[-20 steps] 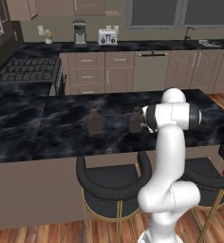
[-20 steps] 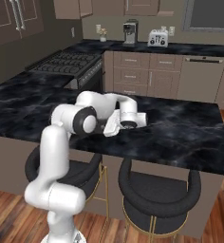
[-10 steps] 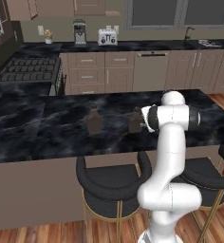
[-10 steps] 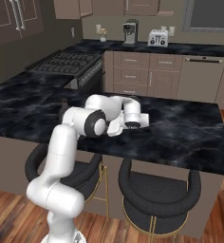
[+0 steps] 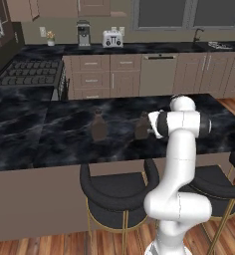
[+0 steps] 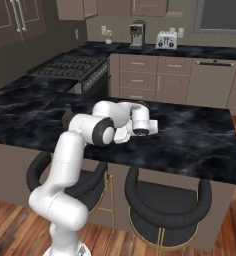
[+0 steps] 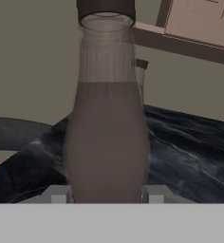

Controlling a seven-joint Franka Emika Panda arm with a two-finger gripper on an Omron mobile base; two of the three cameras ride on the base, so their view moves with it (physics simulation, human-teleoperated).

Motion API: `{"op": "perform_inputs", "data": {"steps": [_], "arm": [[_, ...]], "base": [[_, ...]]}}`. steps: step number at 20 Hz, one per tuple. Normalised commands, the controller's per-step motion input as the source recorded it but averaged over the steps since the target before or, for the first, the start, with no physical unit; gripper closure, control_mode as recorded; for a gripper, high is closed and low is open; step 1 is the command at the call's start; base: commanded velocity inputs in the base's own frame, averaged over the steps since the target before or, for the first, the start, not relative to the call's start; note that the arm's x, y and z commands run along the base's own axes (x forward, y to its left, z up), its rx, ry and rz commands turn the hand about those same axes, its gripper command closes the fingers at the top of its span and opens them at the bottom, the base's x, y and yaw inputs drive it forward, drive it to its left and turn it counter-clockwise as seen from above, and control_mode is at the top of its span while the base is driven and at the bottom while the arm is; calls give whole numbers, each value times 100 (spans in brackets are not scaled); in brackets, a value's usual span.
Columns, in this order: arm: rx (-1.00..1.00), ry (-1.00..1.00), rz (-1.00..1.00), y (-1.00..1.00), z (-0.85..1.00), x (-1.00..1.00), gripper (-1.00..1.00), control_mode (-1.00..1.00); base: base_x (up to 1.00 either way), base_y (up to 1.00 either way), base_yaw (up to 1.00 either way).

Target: The dining table condiment station is running low on syrup bottle. Refill the condiment station by opening the cabinet and taking the syrup bottle from the cabinet and placing it on the dining table.

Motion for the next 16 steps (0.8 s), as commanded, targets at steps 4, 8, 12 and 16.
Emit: {"op": "perform_inputs", "data": {"steps": [4,8,12,16], "arm": [[0,0,0,4,-24,0,100,-100],[0,0,0,1,-6,3,100,-100],[0,2,0,0,-6,4,100,-100],[0,0,0,0,-9,0,100,-100]], "base": [[0,0,0],[0,0,0],[0,0,0],[0,0,0]]}}
